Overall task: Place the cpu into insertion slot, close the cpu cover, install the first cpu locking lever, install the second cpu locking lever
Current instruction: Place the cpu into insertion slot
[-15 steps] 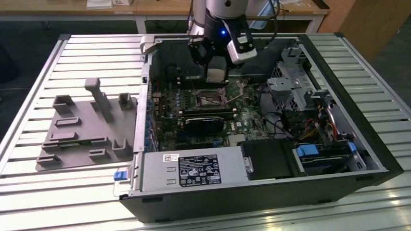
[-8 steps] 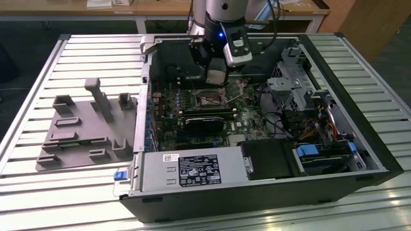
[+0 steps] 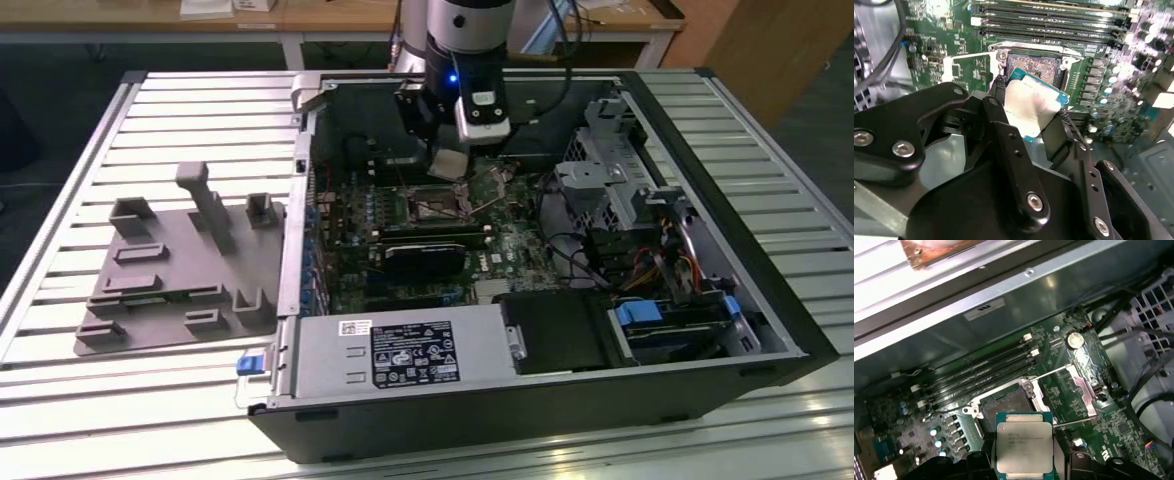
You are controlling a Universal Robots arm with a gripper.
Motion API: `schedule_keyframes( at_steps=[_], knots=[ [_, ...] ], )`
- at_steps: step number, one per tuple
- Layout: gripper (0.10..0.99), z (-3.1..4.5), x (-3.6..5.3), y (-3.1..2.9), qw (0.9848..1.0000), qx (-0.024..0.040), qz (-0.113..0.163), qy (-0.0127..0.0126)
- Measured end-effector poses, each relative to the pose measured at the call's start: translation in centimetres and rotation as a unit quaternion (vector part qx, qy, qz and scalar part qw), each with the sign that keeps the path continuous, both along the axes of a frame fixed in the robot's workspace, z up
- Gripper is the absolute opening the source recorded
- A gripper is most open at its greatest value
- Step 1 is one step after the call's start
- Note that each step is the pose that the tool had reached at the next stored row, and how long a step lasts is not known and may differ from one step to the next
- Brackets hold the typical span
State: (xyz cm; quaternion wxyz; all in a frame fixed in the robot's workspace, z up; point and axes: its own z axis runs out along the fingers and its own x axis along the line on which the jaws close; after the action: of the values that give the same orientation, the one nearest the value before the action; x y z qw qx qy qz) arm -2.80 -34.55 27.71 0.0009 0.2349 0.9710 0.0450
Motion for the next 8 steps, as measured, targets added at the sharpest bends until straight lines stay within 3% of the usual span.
schedule_keyframes(
  at_steps=[4, 8],
  knots=[
    [0.541, -0.1, 0.0, 0.0, 0.9993, -0.0001, -0.037, 0.0],
    [0.541, -0.15, 0.0, 0.0, 0.9974, -0.0002, -0.072, 0.0]
  ],
)
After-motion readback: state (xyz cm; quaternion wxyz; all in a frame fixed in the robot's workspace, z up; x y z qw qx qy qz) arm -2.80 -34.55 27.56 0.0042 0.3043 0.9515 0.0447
